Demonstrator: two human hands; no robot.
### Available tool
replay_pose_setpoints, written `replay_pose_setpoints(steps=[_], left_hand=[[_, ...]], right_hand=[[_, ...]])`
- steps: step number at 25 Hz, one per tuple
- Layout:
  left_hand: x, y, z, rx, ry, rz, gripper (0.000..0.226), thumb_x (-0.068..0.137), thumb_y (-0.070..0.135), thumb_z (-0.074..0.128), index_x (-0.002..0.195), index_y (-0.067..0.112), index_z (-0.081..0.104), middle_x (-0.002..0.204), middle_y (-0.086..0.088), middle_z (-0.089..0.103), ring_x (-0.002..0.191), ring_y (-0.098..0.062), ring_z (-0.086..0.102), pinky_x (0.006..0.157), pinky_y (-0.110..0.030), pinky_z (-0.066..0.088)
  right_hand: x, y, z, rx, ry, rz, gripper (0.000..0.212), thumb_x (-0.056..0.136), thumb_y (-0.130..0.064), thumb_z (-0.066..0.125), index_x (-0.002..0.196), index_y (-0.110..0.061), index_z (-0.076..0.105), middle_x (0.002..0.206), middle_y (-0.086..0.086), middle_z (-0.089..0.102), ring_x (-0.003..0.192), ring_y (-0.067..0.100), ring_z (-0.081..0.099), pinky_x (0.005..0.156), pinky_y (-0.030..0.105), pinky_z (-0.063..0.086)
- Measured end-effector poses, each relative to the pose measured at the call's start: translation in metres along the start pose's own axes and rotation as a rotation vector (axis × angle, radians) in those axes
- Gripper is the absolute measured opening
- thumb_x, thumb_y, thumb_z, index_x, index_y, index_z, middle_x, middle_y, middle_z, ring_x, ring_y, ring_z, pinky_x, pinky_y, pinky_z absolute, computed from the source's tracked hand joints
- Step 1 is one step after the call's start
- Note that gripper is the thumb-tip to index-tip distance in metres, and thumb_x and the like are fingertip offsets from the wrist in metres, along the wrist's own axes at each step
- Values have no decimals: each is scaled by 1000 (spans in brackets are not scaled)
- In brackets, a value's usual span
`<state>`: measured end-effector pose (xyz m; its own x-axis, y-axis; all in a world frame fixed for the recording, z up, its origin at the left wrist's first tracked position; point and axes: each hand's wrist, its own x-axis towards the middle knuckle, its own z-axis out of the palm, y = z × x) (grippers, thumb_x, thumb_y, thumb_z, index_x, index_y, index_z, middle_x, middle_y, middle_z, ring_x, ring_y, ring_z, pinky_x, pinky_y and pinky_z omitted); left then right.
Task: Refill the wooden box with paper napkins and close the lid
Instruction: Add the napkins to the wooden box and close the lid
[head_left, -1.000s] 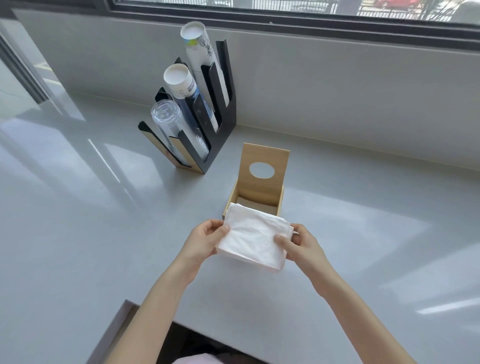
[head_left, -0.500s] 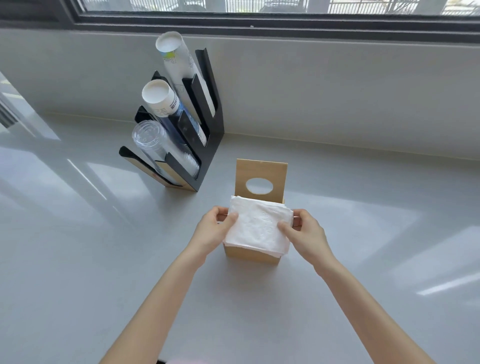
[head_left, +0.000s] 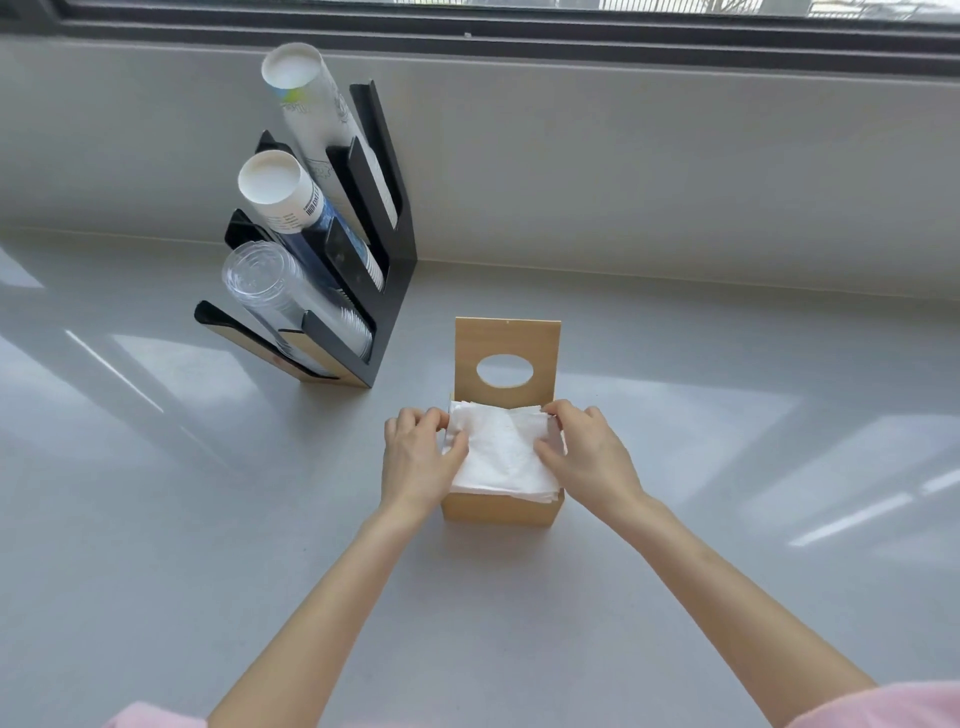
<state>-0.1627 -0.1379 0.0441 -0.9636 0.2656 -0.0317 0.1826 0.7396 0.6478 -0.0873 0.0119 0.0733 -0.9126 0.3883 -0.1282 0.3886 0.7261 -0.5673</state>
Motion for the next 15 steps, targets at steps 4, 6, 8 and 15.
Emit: replay_pose_setpoints(steps=[4, 6, 8, 15], left_hand=[[2, 1, 1, 249, -6, 151, 25, 90, 25, 49, 104, 6, 59, 138, -9, 39, 127, -27, 30, 96, -35, 31], [3, 2, 3, 339, -47, 189, 26, 91, 25, 45, 106, 7, 57, 147, -7, 30, 135, -24, 22, 101, -36, 27], [5, 1, 6, 402, -75, 199, 27, 93, 26, 42, 108, 8, 56, 151, -6, 23, 139, -23, 16, 105, -35, 24], [13, 6, 15, 644, -194, 210, 28, 90, 20, 43, 110, 10, 61, 154, -12, 15, 144, -23, 5, 110, -39, 17]], right_hand=[[3, -6, -2, -203, 1, -75, 33, 91, -12, 42, 124, -13, 49, 66, -17, 20, 108, 28, 46, 91, 33, 36], [6, -3, 3, -266, 13, -106, 30, 90, -11, 42, 118, -12, 51, 65, -17, 21, 108, 27, 45, 89, 32, 35], [11, 0, 11, -317, 25, -122, 26, 89, -10, 41, 113, -13, 52, 69, -11, 44, 106, 25, 45, 80, 30, 31], [24, 2, 29, -522, 15, -110, 28, 87, -4, 41, 111, -11, 55, 105, 4, 68, 108, 25, 45, 70, 29, 21]])
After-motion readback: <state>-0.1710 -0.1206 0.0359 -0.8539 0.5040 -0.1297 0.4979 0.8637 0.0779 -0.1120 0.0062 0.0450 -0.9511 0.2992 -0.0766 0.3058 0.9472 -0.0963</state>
